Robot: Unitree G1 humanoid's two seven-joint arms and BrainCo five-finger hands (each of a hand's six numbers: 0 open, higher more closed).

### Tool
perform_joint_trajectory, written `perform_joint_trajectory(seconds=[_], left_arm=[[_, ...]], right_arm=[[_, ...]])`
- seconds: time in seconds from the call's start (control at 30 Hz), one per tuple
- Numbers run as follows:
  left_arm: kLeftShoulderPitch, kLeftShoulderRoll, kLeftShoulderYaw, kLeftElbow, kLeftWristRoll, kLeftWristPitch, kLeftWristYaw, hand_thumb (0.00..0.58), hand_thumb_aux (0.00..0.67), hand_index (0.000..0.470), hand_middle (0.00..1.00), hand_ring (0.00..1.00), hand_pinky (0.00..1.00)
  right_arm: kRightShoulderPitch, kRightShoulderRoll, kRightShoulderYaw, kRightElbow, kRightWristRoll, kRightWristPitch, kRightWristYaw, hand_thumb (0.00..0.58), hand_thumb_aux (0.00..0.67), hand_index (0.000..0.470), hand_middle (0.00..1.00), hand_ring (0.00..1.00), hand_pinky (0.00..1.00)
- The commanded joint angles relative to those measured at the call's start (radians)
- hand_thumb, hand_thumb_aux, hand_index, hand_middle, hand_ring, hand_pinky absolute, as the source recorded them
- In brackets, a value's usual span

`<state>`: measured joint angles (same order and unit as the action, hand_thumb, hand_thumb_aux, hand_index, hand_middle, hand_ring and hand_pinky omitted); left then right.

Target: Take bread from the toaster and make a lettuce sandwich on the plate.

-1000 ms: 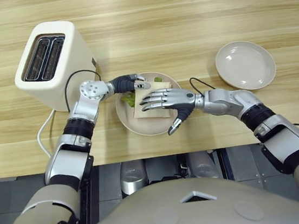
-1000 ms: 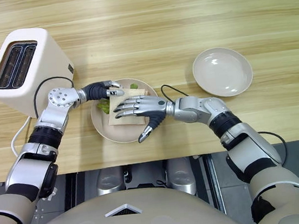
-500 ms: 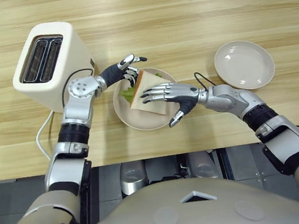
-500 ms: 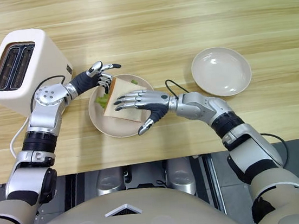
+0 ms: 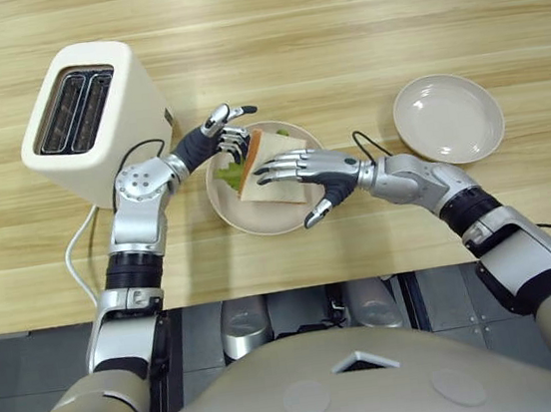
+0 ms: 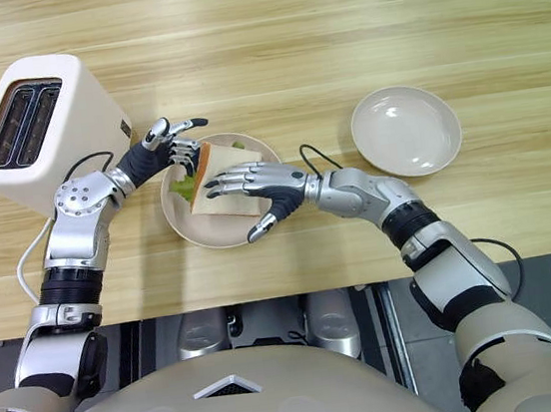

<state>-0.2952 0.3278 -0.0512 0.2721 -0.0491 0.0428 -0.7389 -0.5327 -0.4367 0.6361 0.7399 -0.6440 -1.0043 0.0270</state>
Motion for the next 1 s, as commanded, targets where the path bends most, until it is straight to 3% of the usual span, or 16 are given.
perform_joint_trajectory(seconds=[0.03,0.07,0.1,0.13,0.17,0.3,0.4,0.67,0.77,0.8,0.83,0.87,0.9,0.97,1.0], left_arm=[[-0.041,-0.027,-0.013,-0.168,-0.015,-0.102,0.036,0.000,0.000,0.000,0.49,0.49,0.49],[-0.054,-0.019,-0.011,-0.165,0.035,-0.136,0.090,0.000,0.000,0.000,0.49,0.49,0.49],[-0.071,-0.010,-0.006,-0.162,0.095,-0.171,0.161,0.000,0.000,0.000,0.36,0.36,0.36],[-0.089,0.001,-0.001,-0.161,0.156,-0.201,0.231,0.000,0.000,0.000,0.03,0.03,0.03],[-0.110,0.021,0.007,-0.166,0.255,-0.229,0.343,0.000,0.000,0.000,0.00,0.00,0.00],[-0.142,0.098,-0.009,-0.191,0.556,-0.257,0.631,0.000,0.000,0.000,0.00,0.00,0.00],[-0.139,0.127,-0.056,-0.184,0.699,-0.246,0.739,0.000,0.000,0.000,0.00,0.00,0.00],[-0.119,0.091,-0.096,-0.166,0.625,-0.277,0.713,0.000,0.000,0.000,0.00,0.00,0.00],[-0.109,0.077,-0.096,-0.169,0.570,-0.291,0.685,0.000,0.000,0.000,0.00,0.00,0.00],[-0.102,0.077,-0.096,-0.179,0.558,-0.297,0.681,0.000,0.000,0.000,0.00,0.00,0.00],[-0.094,0.077,-0.096,-0.188,0.544,-0.303,0.674,0.000,0.000,0.000,0.00,0.00,0.00],[-0.087,0.075,-0.094,-0.195,0.527,-0.308,0.664,0.000,0.000,0.000,0.00,0.00,0.00],[-0.078,0.073,-0.091,-0.204,0.505,-0.310,0.651,0.000,0.000,0.000,0.00,0.00,0.00],[-0.056,0.067,-0.077,-0.217,0.455,-0.304,0.629,0.000,0.000,0.000,0.00,0.00,0.00],[-0.047,0.065,-0.068,-0.219,0.433,-0.300,0.622,0.000,0.000,0.000,0.00,0.00,0.00]], right_arm=[[0.027,-0.006,0.061,0.211,-0.105,0.145,0.047,0.000,0.000,0.000,0.00,0.00,0.00],[0.025,-0.001,0.064,0.217,-0.103,0.141,0.047,0.000,0.000,0.000,0.00,0.00,0.00],[0.023,0.004,0.067,0.223,-0.104,0.139,0.046,0.000,0.000,0.000,0.00,0.00,0.00],[0.021,0.007,0.069,0.229,-0.106,0.138,0.043,0.000,0.000,0.000,0.00,0.00,0.00],[0.020,0.011,0.070,0.236,-0.105,0.134,0.042,0.000,0.000,0.000,0.00,0.00,0.00],[0.014,0.021,0.073,0.256,-0.104,0.125,0.037,0.000,0.000,0.000,0.00,0.00,0.00],[0.013,0.027,0.072,0.265,-0.102,0.118,0.035,0.000,0.000,0.000,0.00,0.00,0.00],[0.016,0.027,0.063,0.278,-0.093,0.119,0.043,0.000,0.000,0.000,0.00,0.00,0.00],[0.028,0.010,0.047,0.289,-0.052,0.132,0.118,0.000,0.000,0.000,0.00,0.00,0.00],[0.038,-0.004,0.036,0.290,-0.021,0.140,0.175,0.325,0.226,0.155,0.00,0.00,0.00],[0.048,-0.020,0.025,0.287,0.008,0.150,0.226,0.410,0.307,0.211,0.00,0.00,0.00],[0.057,-0.036,0.012,0.281,0.036,0.162,0.272,0.410,0.307,0.211,0.00,0.00,0.00],[0.066,-0.053,-0.002,0.269,0.063,0.172,0.313,0.476,0.386,0.265,0.00,0.00,0.00],[0.091,-0.088,-0.029,0.233,0.118,0.193,0.394,0.498,0.418,0.287,0.00,0.00,0.00],[0.105,-0.105,-0.040,0.207,0.139,0.208,0.430,0.536,0.486,0.334,0.00,0.00,0.00]])
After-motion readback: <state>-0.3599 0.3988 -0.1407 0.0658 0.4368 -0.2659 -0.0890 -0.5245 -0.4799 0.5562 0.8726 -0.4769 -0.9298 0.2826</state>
